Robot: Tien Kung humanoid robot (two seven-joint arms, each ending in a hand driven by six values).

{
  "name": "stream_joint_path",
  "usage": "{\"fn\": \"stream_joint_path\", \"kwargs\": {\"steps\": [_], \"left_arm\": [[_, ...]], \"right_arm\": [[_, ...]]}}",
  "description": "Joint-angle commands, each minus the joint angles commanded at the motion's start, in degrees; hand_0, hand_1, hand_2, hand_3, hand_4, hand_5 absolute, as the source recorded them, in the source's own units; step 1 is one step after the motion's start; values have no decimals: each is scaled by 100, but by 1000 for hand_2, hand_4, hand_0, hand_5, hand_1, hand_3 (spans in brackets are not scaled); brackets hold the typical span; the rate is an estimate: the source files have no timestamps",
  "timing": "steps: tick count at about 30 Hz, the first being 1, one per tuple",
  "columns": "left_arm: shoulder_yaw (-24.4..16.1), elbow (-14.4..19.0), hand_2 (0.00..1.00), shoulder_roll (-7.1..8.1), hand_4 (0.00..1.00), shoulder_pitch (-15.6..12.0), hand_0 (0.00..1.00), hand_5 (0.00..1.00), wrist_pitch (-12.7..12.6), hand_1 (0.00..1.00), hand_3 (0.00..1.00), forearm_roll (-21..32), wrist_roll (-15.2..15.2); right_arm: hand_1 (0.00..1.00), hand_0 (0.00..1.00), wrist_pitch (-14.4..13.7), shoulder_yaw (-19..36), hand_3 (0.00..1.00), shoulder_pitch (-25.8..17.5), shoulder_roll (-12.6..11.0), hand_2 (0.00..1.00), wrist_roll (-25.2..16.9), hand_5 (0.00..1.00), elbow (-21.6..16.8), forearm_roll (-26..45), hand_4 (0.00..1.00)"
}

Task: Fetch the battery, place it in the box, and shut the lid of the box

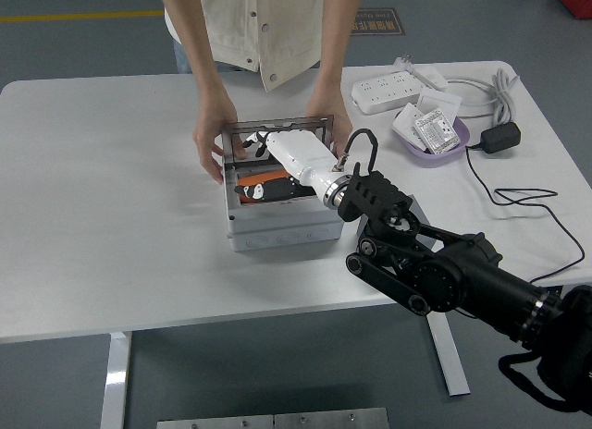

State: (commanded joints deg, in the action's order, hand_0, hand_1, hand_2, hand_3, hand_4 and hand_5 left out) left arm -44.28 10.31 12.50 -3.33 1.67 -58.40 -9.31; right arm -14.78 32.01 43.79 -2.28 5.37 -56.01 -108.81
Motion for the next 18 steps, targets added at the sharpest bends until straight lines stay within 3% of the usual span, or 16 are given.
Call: {"fn": "stream_joint_path", "kwargs": {"steps": [4, 12, 18], "left_arm": [[2, 0, 617, -6, 724, -12, 639, 229, 0, 751, 553, 1, -4], [50, 0, 617, -13, 722, -26, 639, 226, 6, 750, 554, 47, -14], [112, 0, 617, -3, 722, -21, 639, 224, 11, 750, 554, 87, -21]], "right_arm": [[589, 728, 50, 97, 749, -33, -72, 637, 65, 562, -252, 25, 945], [571, 716, 488, 381, 732, 35, -284, 618, 351, 571, -988, 197, 946], [545, 691, 614, 425, 720, 266, -340, 588, 383, 594, -1033, 352, 941]]}}
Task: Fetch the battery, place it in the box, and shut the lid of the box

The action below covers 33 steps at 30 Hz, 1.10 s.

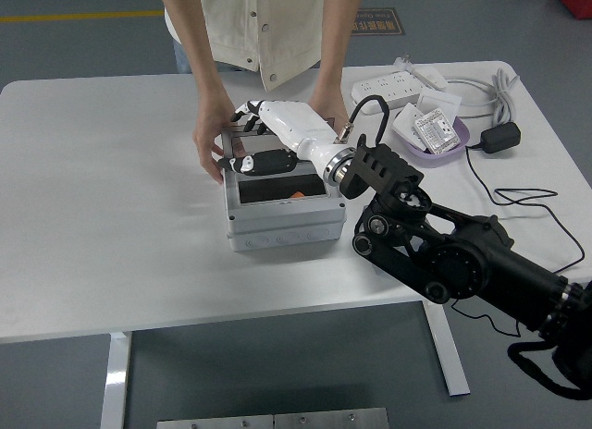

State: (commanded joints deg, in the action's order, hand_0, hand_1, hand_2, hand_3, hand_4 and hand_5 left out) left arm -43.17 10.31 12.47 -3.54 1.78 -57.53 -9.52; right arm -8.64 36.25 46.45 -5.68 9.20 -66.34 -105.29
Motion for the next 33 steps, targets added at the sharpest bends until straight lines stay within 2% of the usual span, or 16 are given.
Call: {"fn": "stream_joint_path", "kwargs": {"steps": [6, 10, 14, 16, 19, 25, 33], "left_arm": [[78, 0, 616, 16, 721, 25, 639, 220, 9, 749, 554, 50, -4], [87, 0, 615, 37, 720, 40, 638, 219, 15, 748, 553, 35, -10], [80, 0, 615, 45, 720, 56, 638, 219, 18, 748, 553, 17, -13], [78, 0, 615, 45, 719, 61, 638, 216, 16, 749, 553, 14, -11], [55, 0, 615, 40, 719, 66, 638, 216, 16, 749, 553, -5, -11], [-57, 0, 614, 22, 719, 71, 638, 216, 15, 748, 553, -95, -21], [-89, 0, 614, 23, 717, 70, 638, 217, 4, 747, 554, -99, -14]], "right_arm": [[534, 683, -33, -81, 719, 392, 6, 583, -114, 604, 524, 257, 937], [533, 679, -103, -210, 721, 654, 58, 582, -249, 604, 1009, 522, 934], [533, 679, -166, -354, 721, 749, 95, 582, -338, 604, 1404, 699, 934], [533, 686, -180, -408, 718, 745, 94, 584, -352, 608, 1485, 736, 923], [533, 686, -181, -503, 718, 701, 62, 584, -349, 608, 1477, 747, 923], [531, 685, -105, -624, 715, 599, -69, 583, -241, 618, 1205, 616, 916], [528, 689, 82, -685, 716, 491, -446, 579, -29, 636, 459, 389, 907]]}}
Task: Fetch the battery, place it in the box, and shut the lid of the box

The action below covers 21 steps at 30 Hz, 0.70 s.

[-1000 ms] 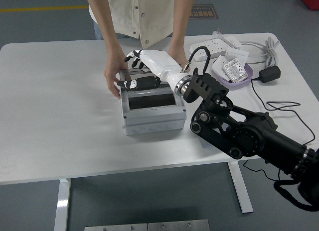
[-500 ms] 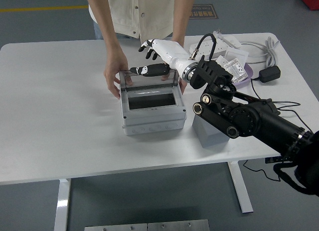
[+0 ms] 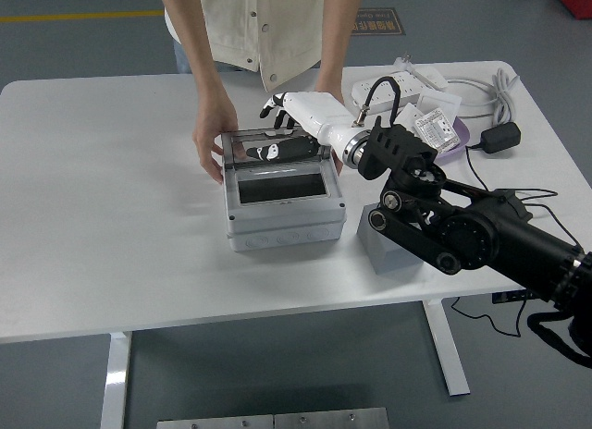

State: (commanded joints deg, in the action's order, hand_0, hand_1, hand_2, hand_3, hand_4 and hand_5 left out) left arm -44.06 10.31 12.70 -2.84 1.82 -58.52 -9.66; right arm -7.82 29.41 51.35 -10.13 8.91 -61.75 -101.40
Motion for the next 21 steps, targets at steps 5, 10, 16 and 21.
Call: {"fn": "stream_joint_path", "kwargs": {"steps": [5, 10, 16, 21], "left_arm": [[40, 0, 613, -7, 714, -2, 638, 218, -4, 747, 553, 66, 8], [16, 0, 613, -3, 712, -3, 638, 217, -8, 747, 553, 69, 12], [12, 0, 612, 8, 712, 2, 638, 215, -18, 747, 553, 86, 27], [113, 0, 611, 9, 710, 11, 638, 216, -28, 747, 554, 202, 51]], "right_arm": [[525, 682, 200, -35, 723, -156, -341, 579, 168, 636, -552, -71, 904], [519, 681, 400, -120, 725, -339, -661, 579, 271, 644, -997, -78, 897], [515, 661, 556, -206, 725, -483, -804, 579, 320, 654, -1166, -39, 893], [515, 659, 619, -272, 728, -611, -890, 579, 333, 657, -1280, 21, 888]]}}
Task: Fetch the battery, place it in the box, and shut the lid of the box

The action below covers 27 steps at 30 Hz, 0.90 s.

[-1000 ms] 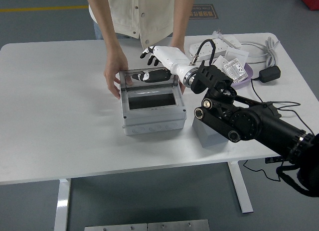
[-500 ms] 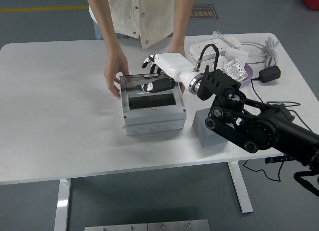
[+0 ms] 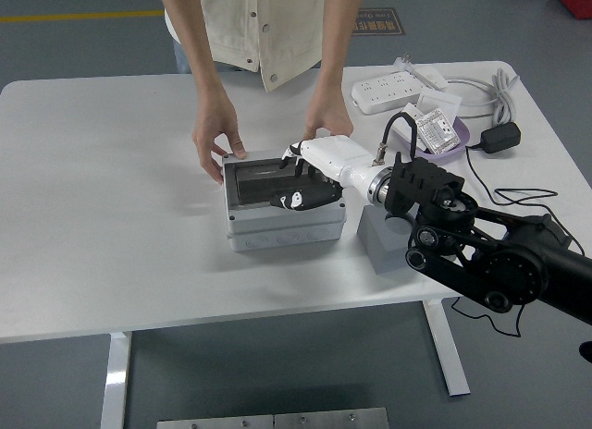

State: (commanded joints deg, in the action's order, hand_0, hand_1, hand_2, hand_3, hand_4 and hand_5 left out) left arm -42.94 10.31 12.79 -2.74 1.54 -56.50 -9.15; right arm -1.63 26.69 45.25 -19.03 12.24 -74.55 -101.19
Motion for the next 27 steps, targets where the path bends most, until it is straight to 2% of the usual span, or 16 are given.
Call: {"fn": "stream_joint_path", "kwargs": {"steps": [4, 9, 13, 17, 22, 27], "left_arm": [[72, 0, 611, 5, 709, 0, 637, 216, -11, 746, 554, 87, 22], [40, 0, 611, 2, 709, -10, 637, 216, -10, 746, 554, 60, 20], [-80, 0, 611, -13, 708, -24, 638, 215, -1, 747, 554, -45, -6], [-297, 0, 611, -34, 709, -57, 637, 216, 14, 746, 553, -247, -50], [-514, 0, 611, -52, 709, -108, 637, 216, 26, 747, 553, -456, -84], [-571, 0, 611, -78, 709, -140, 637, 216, 29, 747, 553, -524, -85]], "right_arm": [[517, 659, -10, 91, 723, -76, -85, 583, -24, 680, -95, 48, 891], [517, 659, 45, 594, 723, -194, -252, 583, -5, 680, -334, -32, 891], [522, 658, 123, 1049, 721, -343, -380, 583, -11, 690, -495, -61, 895], [524, 657, 30, 1467, 720, -523, -471, 586, -146, 705, -575, -48, 895], [520, 658, -71, 2065, 712, -997, -535, 582, -749, 710, -565, 403, 896], [520, 658, -688, 2732, 712, -1673, -538, 582, -1583, 710, -548, 1012, 896]]}}
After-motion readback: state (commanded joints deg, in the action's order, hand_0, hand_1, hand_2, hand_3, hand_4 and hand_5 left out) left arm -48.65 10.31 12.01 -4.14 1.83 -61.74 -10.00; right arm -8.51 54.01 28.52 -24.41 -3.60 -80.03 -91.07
